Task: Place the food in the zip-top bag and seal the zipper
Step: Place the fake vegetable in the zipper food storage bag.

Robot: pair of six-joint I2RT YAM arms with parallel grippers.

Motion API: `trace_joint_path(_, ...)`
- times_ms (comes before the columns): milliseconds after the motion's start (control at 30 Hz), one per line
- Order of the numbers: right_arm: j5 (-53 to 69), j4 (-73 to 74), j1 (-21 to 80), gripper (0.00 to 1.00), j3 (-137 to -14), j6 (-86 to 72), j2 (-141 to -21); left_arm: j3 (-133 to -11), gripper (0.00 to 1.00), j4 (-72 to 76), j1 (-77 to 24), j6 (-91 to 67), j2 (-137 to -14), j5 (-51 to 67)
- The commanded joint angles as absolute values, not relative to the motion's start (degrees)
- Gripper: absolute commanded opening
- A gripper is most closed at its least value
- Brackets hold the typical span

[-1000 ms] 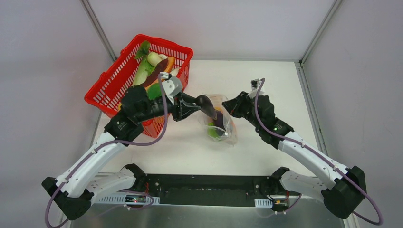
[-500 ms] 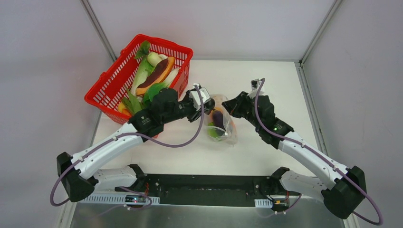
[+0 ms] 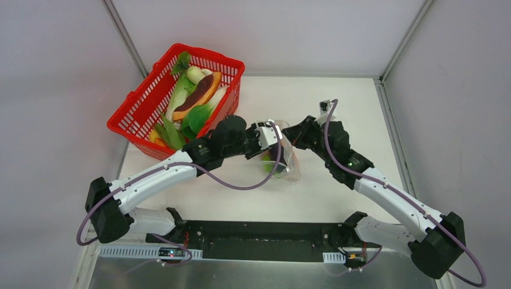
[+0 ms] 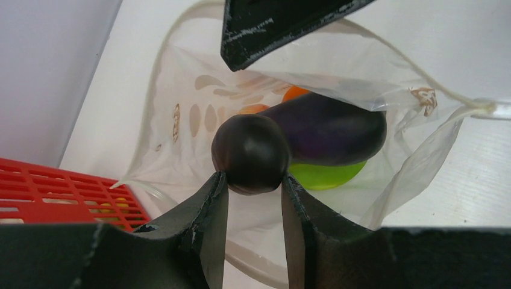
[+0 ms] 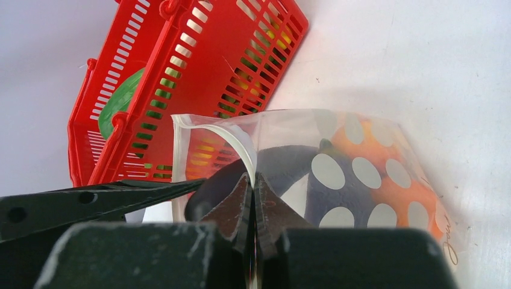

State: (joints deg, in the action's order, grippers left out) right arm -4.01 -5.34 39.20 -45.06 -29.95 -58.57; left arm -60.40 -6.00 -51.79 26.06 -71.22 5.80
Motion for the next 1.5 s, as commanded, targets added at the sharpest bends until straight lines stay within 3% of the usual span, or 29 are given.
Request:
trace_joint_path(0, -4.2, -7.8, 38.8, 0.0, -45.8, -29.9, -57.0, -62.5, 0.16, -10.2, -52.4, 30.1, -71.7, 7.1)
trace_joint_path(467, -3.7, -7.5, 38.3, 0.0, -46.0, -30.0, -57.2, -67.1, 0.59, -15.7, -52.3, 20.6, -68.7, 13.6)
trace_joint_path(800, -3.1, -7.8, 38.3, 0.0, -45.8, -31.8, -57.4, -69.2, 0.69, -16.5, -52.3, 15.8, -66.8, 9.6)
trace_joint_path(1133, -0.7, -7.8, 38.3, 0.0, -46.2, -31.3, -58.3, -66.0, 0.74, -17.0, -51.7, 9.9, -62.3, -7.9)
trace_joint_path(1467, 12.0, -4.5, 38.3, 0.0, -49.6, -21.6, -60.0, -58.2, 0.84, -12.4, -40.4, 0.9, -52.5, -12.8)
